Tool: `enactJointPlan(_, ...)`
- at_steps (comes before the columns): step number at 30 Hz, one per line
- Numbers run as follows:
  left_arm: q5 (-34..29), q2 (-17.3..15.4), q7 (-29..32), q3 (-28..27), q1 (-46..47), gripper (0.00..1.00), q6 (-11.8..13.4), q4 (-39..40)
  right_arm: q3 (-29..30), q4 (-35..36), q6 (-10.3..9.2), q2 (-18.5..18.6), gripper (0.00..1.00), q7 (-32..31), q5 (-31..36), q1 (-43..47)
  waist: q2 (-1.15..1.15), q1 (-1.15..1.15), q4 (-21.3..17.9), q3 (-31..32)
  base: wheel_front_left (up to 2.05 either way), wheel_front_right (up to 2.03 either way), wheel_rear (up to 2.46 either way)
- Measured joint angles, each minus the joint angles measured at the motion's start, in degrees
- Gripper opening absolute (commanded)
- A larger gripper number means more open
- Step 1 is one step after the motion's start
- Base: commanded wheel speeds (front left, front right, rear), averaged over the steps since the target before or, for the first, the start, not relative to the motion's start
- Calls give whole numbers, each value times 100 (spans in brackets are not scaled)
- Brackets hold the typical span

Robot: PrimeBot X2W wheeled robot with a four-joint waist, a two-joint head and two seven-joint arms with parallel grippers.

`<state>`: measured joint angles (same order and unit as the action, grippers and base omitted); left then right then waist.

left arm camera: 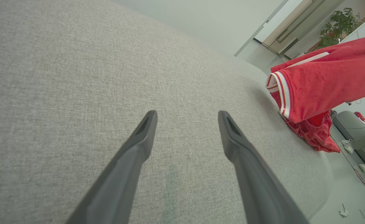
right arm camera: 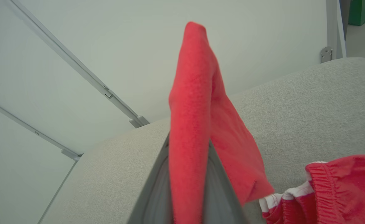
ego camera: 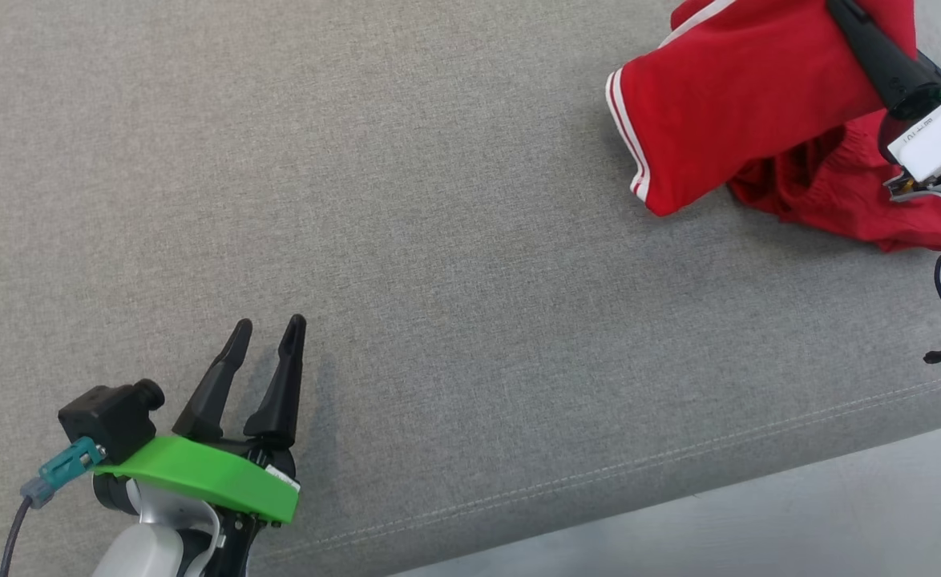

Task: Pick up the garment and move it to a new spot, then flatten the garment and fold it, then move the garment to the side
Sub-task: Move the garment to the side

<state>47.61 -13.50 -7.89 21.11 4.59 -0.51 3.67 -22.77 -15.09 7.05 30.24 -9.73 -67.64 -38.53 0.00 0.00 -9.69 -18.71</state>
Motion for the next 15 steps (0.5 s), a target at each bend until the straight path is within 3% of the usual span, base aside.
enactJointPlan(15,7,-1,-123,-80,-181,100,3,-138,-126,721,0,33,0,-140,-365,329,0,0,-314,210,0,0,0)
